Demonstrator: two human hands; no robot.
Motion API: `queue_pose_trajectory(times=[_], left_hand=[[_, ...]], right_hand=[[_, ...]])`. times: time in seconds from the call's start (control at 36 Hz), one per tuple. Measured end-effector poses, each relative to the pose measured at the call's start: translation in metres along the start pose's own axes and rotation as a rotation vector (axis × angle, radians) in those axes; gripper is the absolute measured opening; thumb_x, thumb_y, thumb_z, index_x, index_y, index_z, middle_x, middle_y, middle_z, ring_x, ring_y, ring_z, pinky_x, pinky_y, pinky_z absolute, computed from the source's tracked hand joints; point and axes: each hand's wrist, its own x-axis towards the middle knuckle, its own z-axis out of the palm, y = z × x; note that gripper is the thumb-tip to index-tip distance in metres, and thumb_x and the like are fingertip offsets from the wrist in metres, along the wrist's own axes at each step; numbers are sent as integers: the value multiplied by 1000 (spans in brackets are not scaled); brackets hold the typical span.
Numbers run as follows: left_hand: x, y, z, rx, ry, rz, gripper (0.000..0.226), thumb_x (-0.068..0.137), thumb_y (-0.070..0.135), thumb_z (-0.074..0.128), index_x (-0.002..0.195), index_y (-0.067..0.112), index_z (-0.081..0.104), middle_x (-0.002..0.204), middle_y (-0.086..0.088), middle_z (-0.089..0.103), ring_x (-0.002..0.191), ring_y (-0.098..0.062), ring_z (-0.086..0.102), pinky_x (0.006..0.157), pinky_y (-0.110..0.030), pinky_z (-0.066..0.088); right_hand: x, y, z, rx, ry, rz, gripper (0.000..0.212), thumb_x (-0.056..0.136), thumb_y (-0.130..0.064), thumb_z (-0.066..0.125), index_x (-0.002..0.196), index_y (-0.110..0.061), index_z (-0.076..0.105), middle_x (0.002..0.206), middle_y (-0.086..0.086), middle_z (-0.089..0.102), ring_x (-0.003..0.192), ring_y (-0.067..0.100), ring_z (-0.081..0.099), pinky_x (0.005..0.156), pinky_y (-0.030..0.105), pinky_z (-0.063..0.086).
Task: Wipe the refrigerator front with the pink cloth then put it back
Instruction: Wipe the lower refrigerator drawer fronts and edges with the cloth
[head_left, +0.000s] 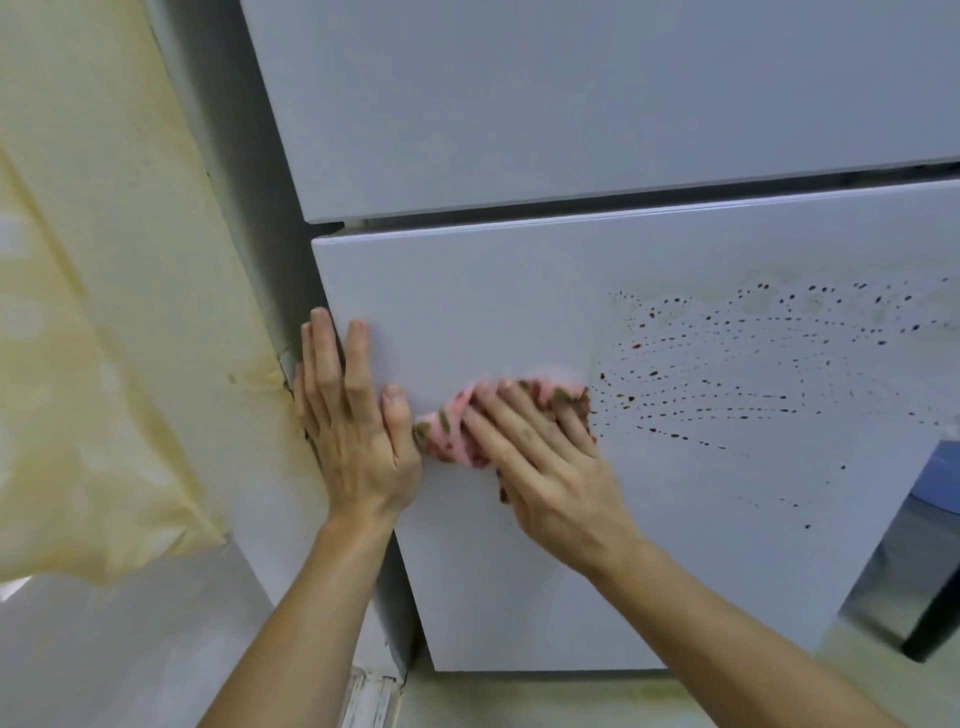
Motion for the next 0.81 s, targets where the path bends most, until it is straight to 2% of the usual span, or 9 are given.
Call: queue_pose_trajectory(times=[0.11, 0.22, 0.33, 0.39, 0.47, 0.53, 0.58, 0.69, 0.81], left_hand=[[1, 3, -3, 22, -6, 0, 56, 106, 20, 35, 160, 10, 26, 168, -23, 20, 158, -37, 20, 123, -63, 23], [6, 7, -4, 25, -2, 9, 60, 102, 16, 40, 159, 10, 25, 167, -23, 22, 158, -38, 21, 124, -62, 23], [12, 8, -8, 10, -7, 41, 64, 97, 11, 43, 159, 10, 27, 167, -22, 23, 157, -39, 22, 124, -60, 22], [13, 8, -8, -1, -9, 47, 61, 98, 12, 40, 158, 9, 29, 167, -22, 25, 158, -38, 21, 126, -57, 20], [10, 9, -7, -12, -17, 35, 59, 100, 15, 36, 159, 9, 30, 168, -22, 25, 159, -32, 18, 127, -54, 19], [10, 11, -4, -14, -3, 21, 61, 98, 12, 37, 159, 10, 29, 168, -21, 24, 160, -30, 18, 126, -59, 21], [10, 14, -2, -15, 9, 12, 61, 97, 11, 38, 158, 9, 31, 168, -19, 22, 159, -33, 19, 123, -63, 23], [10, 15, -1, 8, 30, 10, 64, 93, 7, 43, 157, 7, 32, 168, -19, 23, 159, -35, 20, 122, -65, 23], [10, 17, -1, 26, 52, 7, 67, 90, 5, 45, 156, 7, 33, 167, -22, 26, 158, -35, 21, 122, -64, 23]], right_hand=[[67, 2, -17, 0, 213, 239, 64, 98, 1, 61, 158, -10, 42, 168, 11, 31, 159, 26, 25, 131, 43, 10], [105, -8, -25, 77, 294, 376, 59, 99, 1, 52, 157, -6, 44, 167, 17, 35, 158, 33, 26, 131, 49, 11], [78, -9, -12, 69, 240, 273, 55, 105, -9, 53, 158, -12, 42, 168, 11, 29, 160, 24, 18, 130, 49, 11], [45, -10, -2, 79, 165, 195, 60, 101, -10, 58, 159, -15, 40, 169, 7, 26, 161, 20, 15, 131, 45, 9], [-29, -10, 9, 76, -62, 38, 77, 90, -10, 67, 161, -17, 38, 171, 2, 24, 161, 18, 20, 130, 38, 8], [-71, -4, 10, 31, -226, -64, 82, 88, -14, 63, 164, -20, 32, 174, -3, 17, 161, 15, 16, 131, 37, 5], [-88, 4, 8, -4, -307, -126, 78, 91, -18, 55, 164, -22, 28, 175, -4, 14, 162, 13, 12, 132, 37, 3], [-70, 8, -1, 12, -288, -110, 75, 93, -12, 53, 164, -19, 28, 172, -2, 20, 162, 15, 14, 132, 38, 4], [-19, 13, -13, 46, -56, 82, 75, 90, -2, 58, 161, -13, 35, 171, 2, 23, 161, 16, 15, 131, 37, 6]])
